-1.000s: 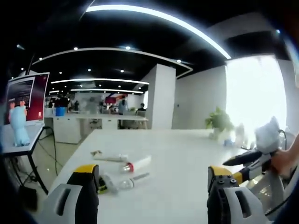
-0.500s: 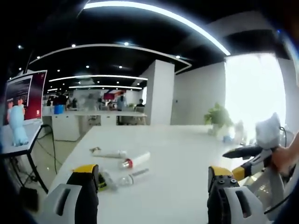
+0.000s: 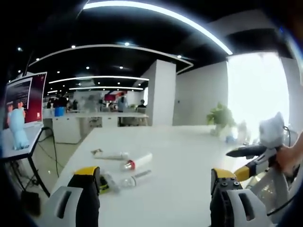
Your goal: Arrange the skincare products in the storage area until every visible bottle or jar stands upright without overlapping.
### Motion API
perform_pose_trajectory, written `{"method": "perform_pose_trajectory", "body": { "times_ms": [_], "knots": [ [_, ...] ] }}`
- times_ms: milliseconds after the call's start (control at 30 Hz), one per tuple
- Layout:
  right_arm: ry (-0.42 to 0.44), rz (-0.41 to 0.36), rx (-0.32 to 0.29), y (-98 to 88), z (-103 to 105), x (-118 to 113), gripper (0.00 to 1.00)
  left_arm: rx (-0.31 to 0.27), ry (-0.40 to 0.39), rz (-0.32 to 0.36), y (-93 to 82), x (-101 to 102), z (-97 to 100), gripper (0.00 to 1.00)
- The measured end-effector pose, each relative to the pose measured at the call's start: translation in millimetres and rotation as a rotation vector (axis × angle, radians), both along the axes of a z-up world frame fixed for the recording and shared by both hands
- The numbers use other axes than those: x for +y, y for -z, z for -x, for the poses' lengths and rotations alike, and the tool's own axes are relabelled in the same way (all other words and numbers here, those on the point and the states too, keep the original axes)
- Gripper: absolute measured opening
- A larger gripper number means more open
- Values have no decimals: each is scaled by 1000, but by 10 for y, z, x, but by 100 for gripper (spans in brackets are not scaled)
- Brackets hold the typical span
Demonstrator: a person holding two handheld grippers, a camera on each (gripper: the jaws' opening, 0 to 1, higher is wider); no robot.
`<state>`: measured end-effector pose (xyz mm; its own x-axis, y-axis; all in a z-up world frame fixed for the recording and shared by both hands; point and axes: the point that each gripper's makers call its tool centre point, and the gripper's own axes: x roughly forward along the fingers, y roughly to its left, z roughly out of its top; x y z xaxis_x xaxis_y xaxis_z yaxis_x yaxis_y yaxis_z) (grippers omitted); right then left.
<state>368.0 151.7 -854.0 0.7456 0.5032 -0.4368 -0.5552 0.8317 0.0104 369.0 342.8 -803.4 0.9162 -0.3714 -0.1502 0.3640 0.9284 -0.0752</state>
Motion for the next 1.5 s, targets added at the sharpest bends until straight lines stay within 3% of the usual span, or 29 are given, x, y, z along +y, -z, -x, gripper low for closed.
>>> {"method": "perform_pose_trajectory", "body": {
  "times_ms": [533,867,1167,1267,1400,1500],
  "knots": [
    [-23,36,26,71,36,21,89,-2,19,-12,12,-25,10,99],
    [-1,81,44,177,0,-7,87,-18,21,-66,56,-96,4,91],
    [1,82,74,236,15,-27,86,27,30,-102,183,-145,-24,91],
    [-18,71,110,286,44,5,86,55,37,-132,254,-145,-13,93],
    [-22,51,168,275,17,-37,86,57,25,-140,265,-125,-21,92],
    [-33,57,118,117,-165,-100,86,63,12,-161,298,-102,-33,90]
  ]
}}
